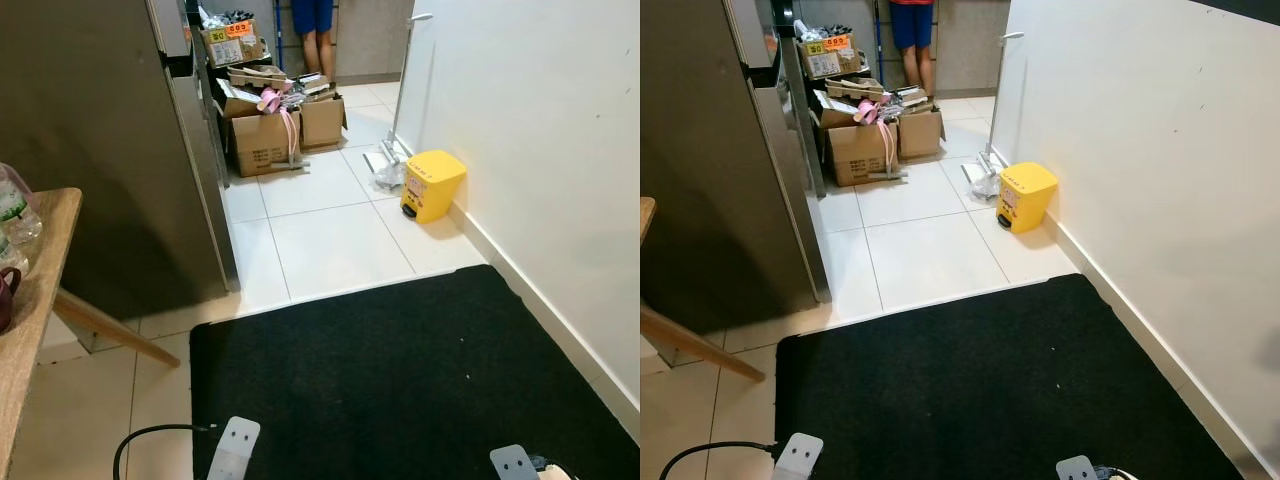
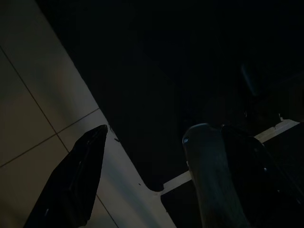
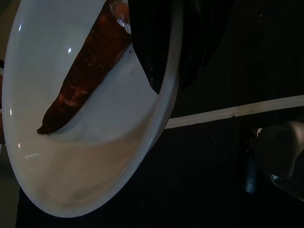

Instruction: Restocking fridge

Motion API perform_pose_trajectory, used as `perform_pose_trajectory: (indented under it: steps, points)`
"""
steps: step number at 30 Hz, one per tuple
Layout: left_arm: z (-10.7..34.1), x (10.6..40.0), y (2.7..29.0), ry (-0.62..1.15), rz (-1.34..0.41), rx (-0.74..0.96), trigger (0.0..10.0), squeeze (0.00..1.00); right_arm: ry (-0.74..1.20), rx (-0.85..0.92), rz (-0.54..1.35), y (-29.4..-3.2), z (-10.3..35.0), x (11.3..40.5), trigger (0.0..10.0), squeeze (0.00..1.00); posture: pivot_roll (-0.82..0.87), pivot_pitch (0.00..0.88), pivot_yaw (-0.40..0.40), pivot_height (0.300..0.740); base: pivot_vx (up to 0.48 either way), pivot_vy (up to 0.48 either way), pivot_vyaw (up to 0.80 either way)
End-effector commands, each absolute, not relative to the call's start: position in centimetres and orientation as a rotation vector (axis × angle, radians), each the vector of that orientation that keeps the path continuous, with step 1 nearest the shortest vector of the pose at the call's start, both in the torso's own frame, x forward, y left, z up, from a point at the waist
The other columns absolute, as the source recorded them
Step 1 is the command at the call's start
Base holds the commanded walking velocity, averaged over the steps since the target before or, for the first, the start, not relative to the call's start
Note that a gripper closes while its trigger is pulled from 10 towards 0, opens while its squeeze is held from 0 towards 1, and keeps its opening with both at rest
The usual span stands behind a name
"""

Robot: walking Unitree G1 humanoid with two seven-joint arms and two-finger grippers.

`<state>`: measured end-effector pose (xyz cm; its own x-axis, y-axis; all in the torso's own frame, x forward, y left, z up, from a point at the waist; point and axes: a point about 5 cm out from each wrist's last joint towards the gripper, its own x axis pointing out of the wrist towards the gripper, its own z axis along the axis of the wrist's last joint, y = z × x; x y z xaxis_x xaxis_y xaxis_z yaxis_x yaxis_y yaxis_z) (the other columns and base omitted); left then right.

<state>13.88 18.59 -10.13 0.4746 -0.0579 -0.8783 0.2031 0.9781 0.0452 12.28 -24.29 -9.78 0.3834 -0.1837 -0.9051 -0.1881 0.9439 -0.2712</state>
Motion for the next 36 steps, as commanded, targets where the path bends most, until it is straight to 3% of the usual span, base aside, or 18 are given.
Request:
perform_pose_trajectory:
  steps: [1, 20, 32, 36]
  points:
    - [-10.3, 13.54, 18.1, 1.076, -0.189, 0.159, 10.0, 0.0, 1.194, -0.358, 0.001, -24.32, -9.84, 12.09, 10.0, 0.0, -0.03, 0.009, -0.044, 0.74, 0.24, 0.0, 0.0]
    - [-10.27, 13.5, 18.44, 1.079, -0.195, 0.175, 10.0, 0.0, 1.198, -0.358, 0.007, -24.05, -9.93, 12.02, 10.0, 0.0, -0.03, 0.01, -0.044, 0.74, 0.269, 0.0, 0.0]
    - [-10.25, 13.46, 18.7, 1.08, -0.197, 0.183, 10.0, 0.0, 1.201, -0.348, 0.001, -24.04, -9.97, 11.9, 10.0, 0.0, -0.03, 0.006, -0.039, 0.74, 0.277, 0.0, -0.8]
    - [-10.21, 13.53, 18.87, 1.079, -0.198, 0.19, 10.0, 0.0, 1.192, -0.348, 0.002, -23.98, -9.94, 12.01, 10.0, 0.0, -0.03, 0.004, -0.037, 0.74, 0.277, 0.0, 0.0]
